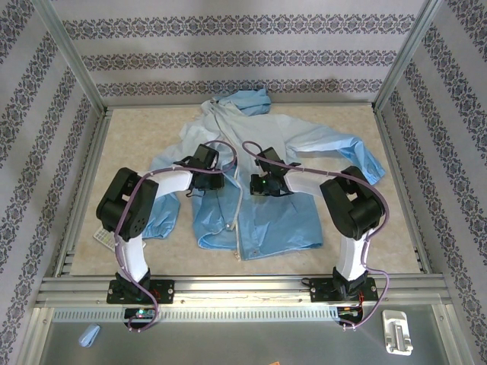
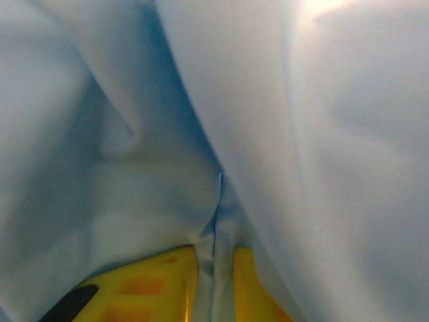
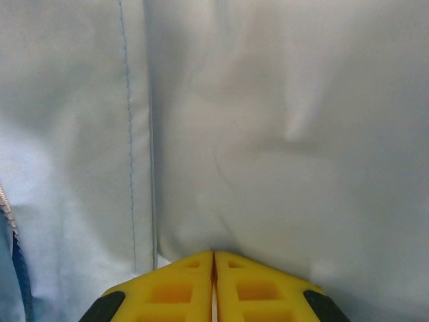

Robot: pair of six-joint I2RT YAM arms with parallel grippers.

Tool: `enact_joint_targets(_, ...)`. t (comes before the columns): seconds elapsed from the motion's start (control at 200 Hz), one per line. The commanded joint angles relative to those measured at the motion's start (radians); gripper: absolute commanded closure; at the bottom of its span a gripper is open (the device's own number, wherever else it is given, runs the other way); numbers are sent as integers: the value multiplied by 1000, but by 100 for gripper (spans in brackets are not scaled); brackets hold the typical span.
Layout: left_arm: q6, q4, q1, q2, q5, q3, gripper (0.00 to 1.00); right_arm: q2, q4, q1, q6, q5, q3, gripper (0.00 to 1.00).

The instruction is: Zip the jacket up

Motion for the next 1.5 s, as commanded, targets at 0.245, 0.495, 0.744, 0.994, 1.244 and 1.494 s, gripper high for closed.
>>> enact_joint_targets(0.245,110,-163,143,174,-6,215,79,128,-25,-42,17,-6,181,91)
enact_joint_targets(0.495,150,-230,168,157,60,289,82,82,-80,-42,-31,-58,289,84)
enact_joint_targets(0.744,156,-245,160,-90,188,135,82,-125,-102,16,-25,-19,179,75)
enact_joint_targets(0.994,56,-158,148,-348,265,-168,79,-253,-100,115,137,-40,57,70)
enact_joint_targets(1.244,-50,-20,74,-478,301,-463,79,-168,-82,240,249,-15,61,65)
enact_joint_targets(1.494,-83,92,56,-462,319,-608,79,-52,-40,265,328,6,101,65)
